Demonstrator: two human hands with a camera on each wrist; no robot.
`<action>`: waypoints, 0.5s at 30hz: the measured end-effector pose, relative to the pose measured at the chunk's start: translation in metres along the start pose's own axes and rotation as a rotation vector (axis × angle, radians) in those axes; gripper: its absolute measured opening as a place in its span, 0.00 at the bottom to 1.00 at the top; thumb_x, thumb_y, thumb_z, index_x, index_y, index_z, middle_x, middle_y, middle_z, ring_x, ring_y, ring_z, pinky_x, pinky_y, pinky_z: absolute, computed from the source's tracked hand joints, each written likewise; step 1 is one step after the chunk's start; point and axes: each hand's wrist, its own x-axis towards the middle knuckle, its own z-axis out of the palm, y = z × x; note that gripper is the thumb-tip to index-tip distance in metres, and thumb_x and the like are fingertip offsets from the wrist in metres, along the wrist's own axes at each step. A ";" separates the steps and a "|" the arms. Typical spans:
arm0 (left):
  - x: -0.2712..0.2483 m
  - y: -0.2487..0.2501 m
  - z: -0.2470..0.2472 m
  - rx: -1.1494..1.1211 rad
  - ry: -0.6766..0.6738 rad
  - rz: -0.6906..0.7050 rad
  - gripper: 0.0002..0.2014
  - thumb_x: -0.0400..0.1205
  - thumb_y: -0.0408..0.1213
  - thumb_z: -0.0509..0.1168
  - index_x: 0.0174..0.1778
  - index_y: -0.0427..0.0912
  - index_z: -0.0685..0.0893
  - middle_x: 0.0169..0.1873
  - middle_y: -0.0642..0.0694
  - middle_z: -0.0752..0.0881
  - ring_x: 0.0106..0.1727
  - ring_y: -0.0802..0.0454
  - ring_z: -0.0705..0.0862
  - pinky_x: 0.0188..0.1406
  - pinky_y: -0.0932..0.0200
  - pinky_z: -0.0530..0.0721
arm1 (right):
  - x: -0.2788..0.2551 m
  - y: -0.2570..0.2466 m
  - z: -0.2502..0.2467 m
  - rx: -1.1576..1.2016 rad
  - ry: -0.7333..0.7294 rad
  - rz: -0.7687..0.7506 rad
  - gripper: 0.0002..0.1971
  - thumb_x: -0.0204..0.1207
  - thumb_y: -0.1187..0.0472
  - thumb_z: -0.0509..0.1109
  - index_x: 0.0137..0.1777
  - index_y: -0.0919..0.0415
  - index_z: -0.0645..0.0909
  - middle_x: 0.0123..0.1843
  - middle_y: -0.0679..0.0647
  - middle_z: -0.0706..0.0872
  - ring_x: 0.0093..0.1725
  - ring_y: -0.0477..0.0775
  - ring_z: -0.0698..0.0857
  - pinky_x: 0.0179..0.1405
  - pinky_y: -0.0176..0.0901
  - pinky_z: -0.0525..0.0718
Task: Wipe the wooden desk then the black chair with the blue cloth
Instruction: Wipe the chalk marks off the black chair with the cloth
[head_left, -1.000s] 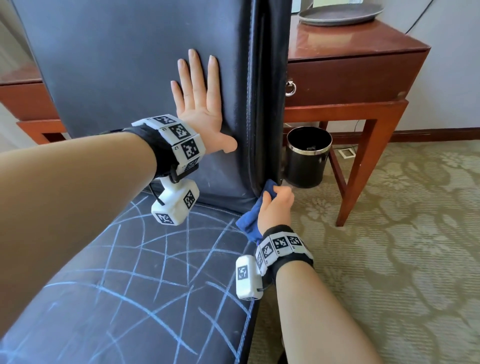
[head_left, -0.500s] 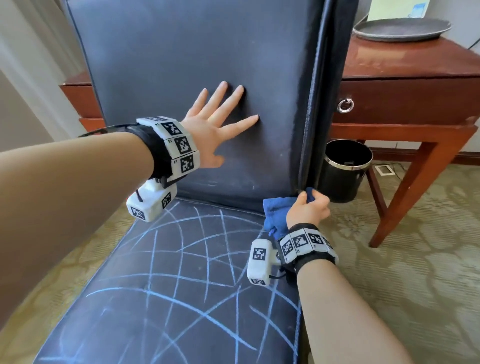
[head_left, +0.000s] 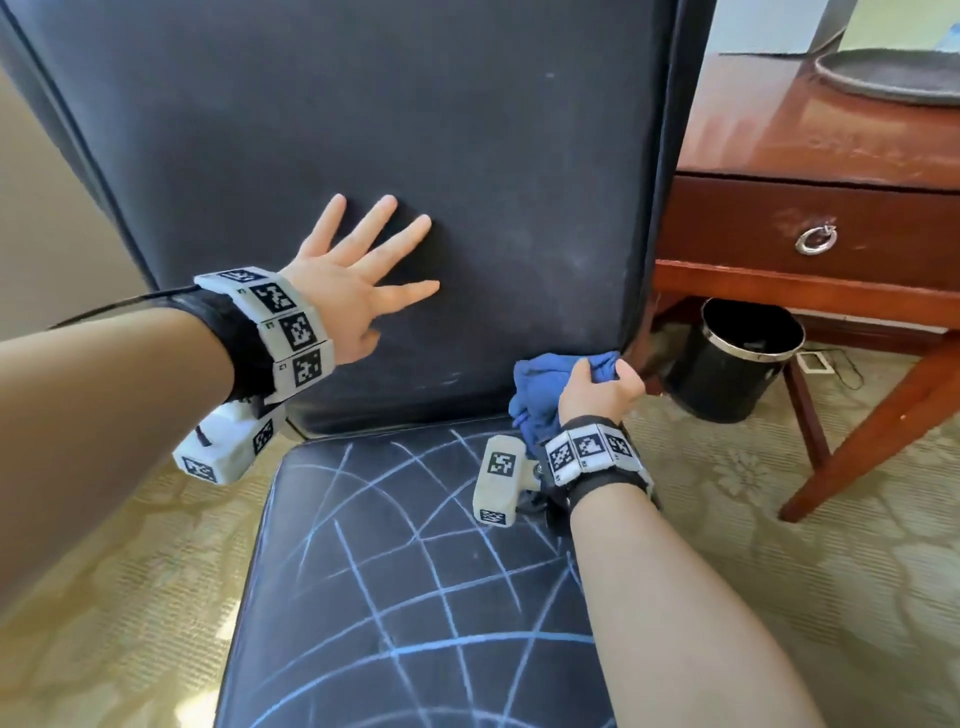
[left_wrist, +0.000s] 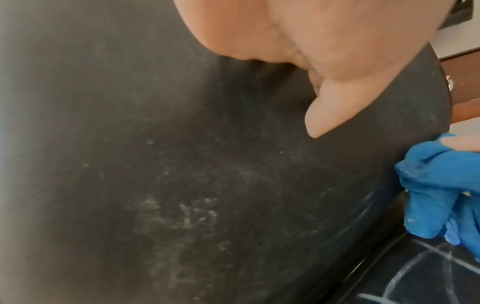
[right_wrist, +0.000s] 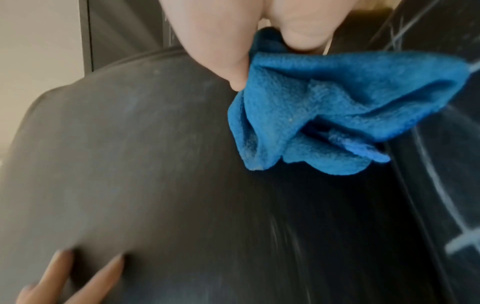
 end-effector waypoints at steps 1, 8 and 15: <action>-0.006 -0.006 0.006 0.014 -0.011 -0.002 0.35 0.84 0.50 0.53 0.80 0.64 0.36 0.75 0.45 0.20 0.77 0.38 0.24 0.72 0.35 0.27 | -0.010 0.001 0.013 0.004 -0.009 -0.022 0.21 0.76 0.71 0.68 0.67 0.76 0.68 0.68 0.69 0.72 0.65 0.62 0.77 0.64 0.41 0.74; -0.044 -0.039 0.047 0.007 -0.082 0.029 0.35 0.85 0.49 0.53 0.80 0.63 0.36 0.71 0.47 0.17 0.78 0.40 0.24 0.69 0.39 0.24 | -0.133 0.025 0.097 -0.150 -0.462 -0.080 0.19 0.80 0.68 0.64 0.69 0.72 0.69 0.69 0.63 0.71 0.67 0.57 0.73 0.55 0.23 0.64; -0.074 -0.049 0.067 -0.079 -0.144 -0.014 0.35 0.84 0.49 0.54 0.80 0.63 0.37 0.67 0.47 0.15 0.71 0.43 0.17 0.67 0.40 0.21 | -0.191 0.064 0.096 -0.280 -0.911 -0.003 0.16 0.78 0.71 0.64 0.65 0.68 0.71 0.62 0.61 0.77 0.56 0.48 0.75 0.49 0.22 0.66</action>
